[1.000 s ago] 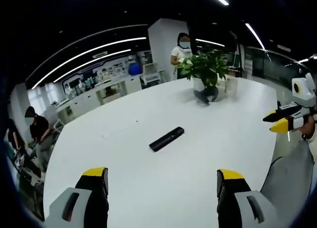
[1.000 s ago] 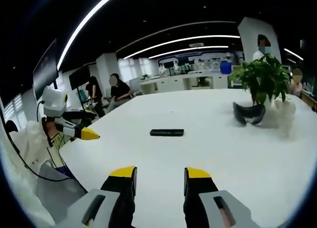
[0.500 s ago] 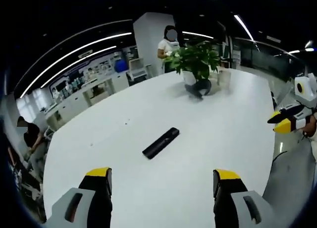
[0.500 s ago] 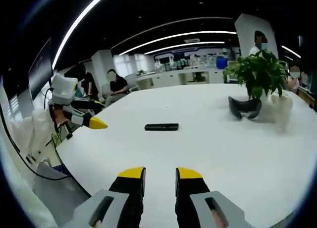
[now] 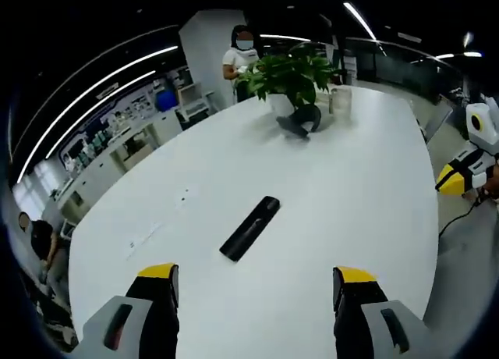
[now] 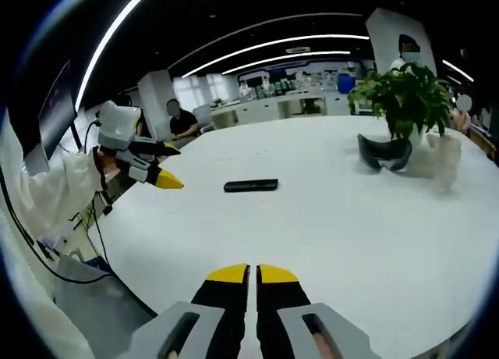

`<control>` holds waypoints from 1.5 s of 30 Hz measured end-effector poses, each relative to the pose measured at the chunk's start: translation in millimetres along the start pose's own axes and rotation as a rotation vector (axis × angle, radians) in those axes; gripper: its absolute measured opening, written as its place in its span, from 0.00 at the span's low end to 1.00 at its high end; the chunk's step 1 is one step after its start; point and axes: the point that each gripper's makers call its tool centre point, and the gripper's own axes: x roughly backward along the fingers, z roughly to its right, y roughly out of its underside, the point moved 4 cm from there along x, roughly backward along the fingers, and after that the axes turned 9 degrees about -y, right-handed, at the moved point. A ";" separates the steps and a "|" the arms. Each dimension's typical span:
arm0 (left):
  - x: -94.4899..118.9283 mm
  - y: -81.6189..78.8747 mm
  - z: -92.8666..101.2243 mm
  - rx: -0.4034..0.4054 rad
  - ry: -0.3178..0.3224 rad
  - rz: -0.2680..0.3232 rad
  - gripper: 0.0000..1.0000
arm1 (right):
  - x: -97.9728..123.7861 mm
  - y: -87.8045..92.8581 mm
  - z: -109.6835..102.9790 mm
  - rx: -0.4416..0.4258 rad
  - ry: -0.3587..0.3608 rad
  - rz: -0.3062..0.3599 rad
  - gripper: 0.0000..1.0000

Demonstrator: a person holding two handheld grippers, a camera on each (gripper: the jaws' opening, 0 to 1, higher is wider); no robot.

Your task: Press the specified remote control buttons in sequence, fully releasing each button before pressing the next.

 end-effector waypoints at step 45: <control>-147.0 11.7 -12.1 -0.197 0.317 -0.244 0.49 | -23.6 20.9 8.4 -0.123 -0.035 -0.200 0.00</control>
